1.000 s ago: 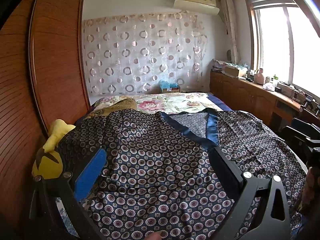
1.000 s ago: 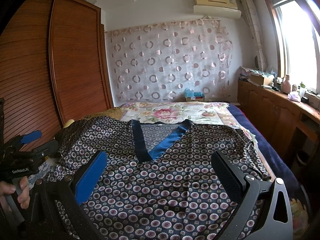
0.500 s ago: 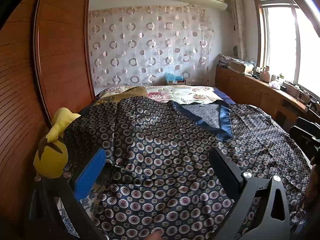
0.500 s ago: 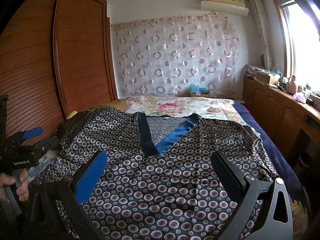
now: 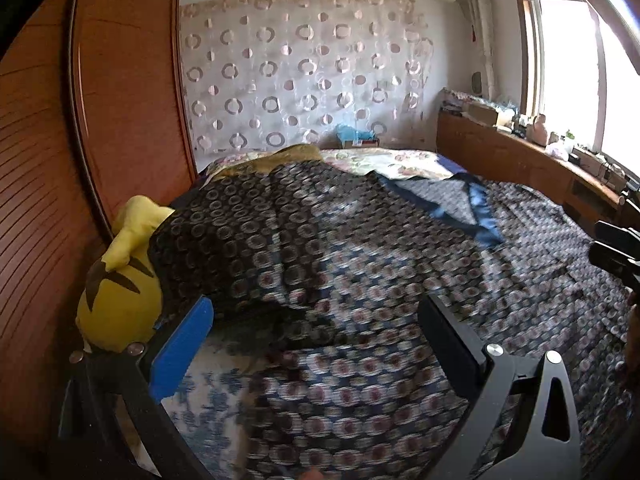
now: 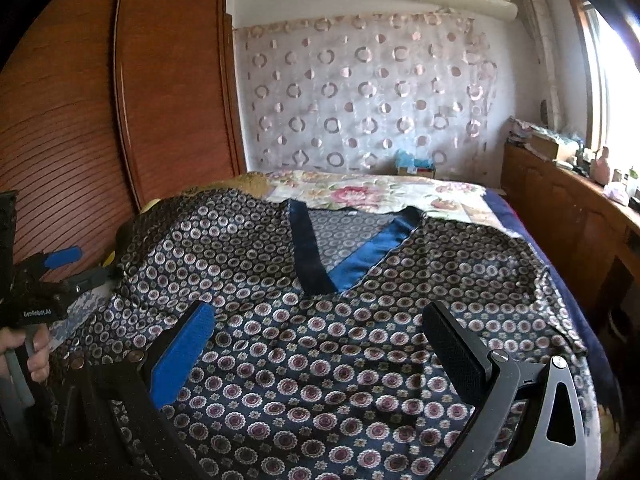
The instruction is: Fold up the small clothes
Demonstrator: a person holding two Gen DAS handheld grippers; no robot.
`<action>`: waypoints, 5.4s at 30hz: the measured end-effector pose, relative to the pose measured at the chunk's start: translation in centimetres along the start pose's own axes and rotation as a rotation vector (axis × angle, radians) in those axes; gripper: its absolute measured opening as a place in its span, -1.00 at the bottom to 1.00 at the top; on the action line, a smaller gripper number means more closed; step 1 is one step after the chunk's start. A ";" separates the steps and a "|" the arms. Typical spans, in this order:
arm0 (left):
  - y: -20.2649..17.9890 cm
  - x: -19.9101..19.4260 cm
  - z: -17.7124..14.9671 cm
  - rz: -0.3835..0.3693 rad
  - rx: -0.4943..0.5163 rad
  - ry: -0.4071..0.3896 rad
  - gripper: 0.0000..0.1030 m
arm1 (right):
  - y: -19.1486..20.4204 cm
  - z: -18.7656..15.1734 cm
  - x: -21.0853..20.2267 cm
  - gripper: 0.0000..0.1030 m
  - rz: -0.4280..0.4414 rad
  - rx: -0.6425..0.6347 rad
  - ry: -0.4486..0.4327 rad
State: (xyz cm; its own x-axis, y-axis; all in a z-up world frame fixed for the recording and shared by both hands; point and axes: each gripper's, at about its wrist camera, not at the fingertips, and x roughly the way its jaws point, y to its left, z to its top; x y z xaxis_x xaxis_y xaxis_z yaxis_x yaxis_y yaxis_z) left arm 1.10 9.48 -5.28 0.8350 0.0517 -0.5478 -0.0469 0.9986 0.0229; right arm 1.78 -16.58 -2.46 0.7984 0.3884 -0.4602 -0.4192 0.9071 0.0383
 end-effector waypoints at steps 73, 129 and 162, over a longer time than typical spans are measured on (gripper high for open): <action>1.2 0.6 4.2 -0.143 0.048 0.046 -0.04 | -0.5 0.1 0.5 1.00 0.029 -0.057 0.082; 5.0 8.4 10.1 -0.210 -0.091 0.076 -0.91 | 1.8 2.8 6.5 1.00 0.160 -0.102 0.091; -2.1 2.3 9.1 -0.198 0.009 -0.044 0.52 | -2.0 1.6 4.8 1.00 0.096 -0.006 0.063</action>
State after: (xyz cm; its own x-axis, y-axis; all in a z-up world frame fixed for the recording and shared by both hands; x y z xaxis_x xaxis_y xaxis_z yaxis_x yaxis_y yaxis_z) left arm 8.13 7.51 0.98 0.8508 -0.1451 -0.5051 0.1248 0.9894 -0.0740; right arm 7.16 -16.31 -3.30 0.7255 0.4626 -0.5096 -0.4957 0.8649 0.0795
